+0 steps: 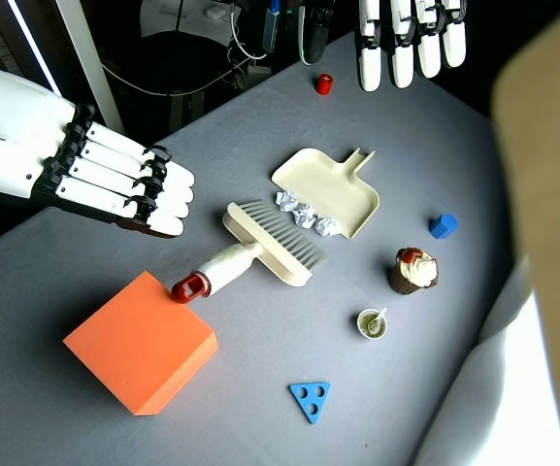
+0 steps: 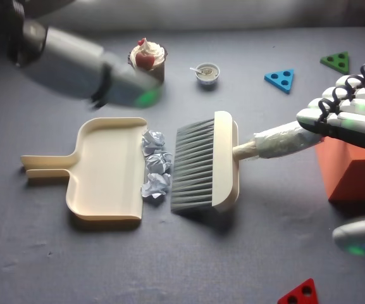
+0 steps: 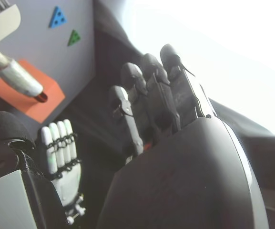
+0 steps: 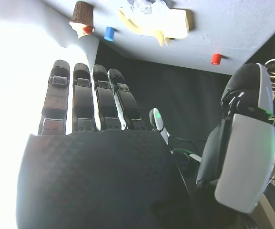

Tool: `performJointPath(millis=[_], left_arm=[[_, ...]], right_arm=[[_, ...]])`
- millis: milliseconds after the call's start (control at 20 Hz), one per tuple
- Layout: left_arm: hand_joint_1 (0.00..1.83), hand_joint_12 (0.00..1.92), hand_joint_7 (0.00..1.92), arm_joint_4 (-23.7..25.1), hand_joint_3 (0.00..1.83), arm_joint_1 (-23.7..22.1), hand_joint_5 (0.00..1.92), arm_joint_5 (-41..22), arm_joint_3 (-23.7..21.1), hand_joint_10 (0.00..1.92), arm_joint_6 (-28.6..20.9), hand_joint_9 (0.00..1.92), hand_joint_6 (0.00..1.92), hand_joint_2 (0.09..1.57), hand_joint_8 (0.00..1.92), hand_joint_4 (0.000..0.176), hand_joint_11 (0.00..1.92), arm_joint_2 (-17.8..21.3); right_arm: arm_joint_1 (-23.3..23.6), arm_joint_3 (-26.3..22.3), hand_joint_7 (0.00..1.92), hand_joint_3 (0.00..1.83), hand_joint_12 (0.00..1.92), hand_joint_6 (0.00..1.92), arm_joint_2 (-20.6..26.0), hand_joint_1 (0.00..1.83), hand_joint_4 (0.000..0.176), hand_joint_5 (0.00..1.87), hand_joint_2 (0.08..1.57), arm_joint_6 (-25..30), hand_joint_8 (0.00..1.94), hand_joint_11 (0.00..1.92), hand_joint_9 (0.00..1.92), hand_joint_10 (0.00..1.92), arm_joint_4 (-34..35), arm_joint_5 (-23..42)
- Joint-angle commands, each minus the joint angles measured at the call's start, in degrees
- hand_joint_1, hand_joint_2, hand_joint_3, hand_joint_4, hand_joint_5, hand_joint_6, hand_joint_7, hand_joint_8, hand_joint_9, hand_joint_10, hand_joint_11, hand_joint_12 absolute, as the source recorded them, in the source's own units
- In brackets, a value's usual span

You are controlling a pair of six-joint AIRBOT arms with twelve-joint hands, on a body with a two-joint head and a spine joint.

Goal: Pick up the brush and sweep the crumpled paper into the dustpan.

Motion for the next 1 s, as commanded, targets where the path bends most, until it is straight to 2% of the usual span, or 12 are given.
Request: performJointPath(millis=[0, 200, 450, 700, 950], left_arm=[[0.00, 0.02, 0.31, 0.6, 0.00, -0.6, 0.24, 0.5, 0.0, 0.00, 0.3, 0.34, 0.00, 0.84, 0.00, 0.000, 0.40, 0.3], [0.00, 0.02, 0.34, -1.4, 0.00, -0.5, 0.26, -0.4, -0.3, 0.01, 2.1, 0.37, 0.01, 0.83, 0.01, 0.000, 0.43, 0.3], [0.00, 0.01, 0.33, -1.0, 0.00, 0.1, 0.26, -0.5, -0.5, 0.00, 2.1, 0.37, 0.00, 0.80, 0.00, 0.000, 0.42, 0.5], [0.02, 0.01, 0.32, -0.8, 0.00, 2.1, 0.25, -3.9, -1.1, 0.00, 2.2, 0.36, 0.00, 0.78, 0.00, 0.000, 0.42, 0.9], [0.27, 0.00, 0.28, 0.2, 0.00, 5.6, 0.22, -4.6, 0.9, 0.00, 1.2, 0.32, 0.00, 0.77, 0.00, 0.000, 0.41, 1.2]], right_arm=[[0.3, -0.1, 0.00, 0.01, 0.00, 0.00, 0.4, 0.06, 0.000, 0.00, 0.95, 0.1, 0.00, 0.00, 0.00, 0.00, -0.9, -5.6], [0.3, -0.1, 0.00, 0.01, 0.00, 0.00, 0.4, 0.04, 0.000, 0.00, 0.95, 0.1, 0.00, 0.00, 0.00, 0.00, -0.9, -5.6], [0.2, -0.2, 0.00, 0.00, 0.00, 0.00, 0.3, 0.06, 0.000, 0.00, 0.95, 0.1, 0.00, 0.00, 0.00, 0.00, -0.9, -5.8], [-0.3, -0.4, 0.00, 0.00, 0.00, 0.00, 0.0, 0.04, 0.000, 0.00, 0.96, 0.1, 0.00, 0.00, 0.00, 0.00, -0.9, -6.4], [-2.2, -0.6, 0.00, 0.00, 0.00, 0.00, -0.5, 0.04, 0.000, 0.00, 0.96, 0.0, 0.00, 0.00, 0.00, 0.00, -0.8, -8.2]])
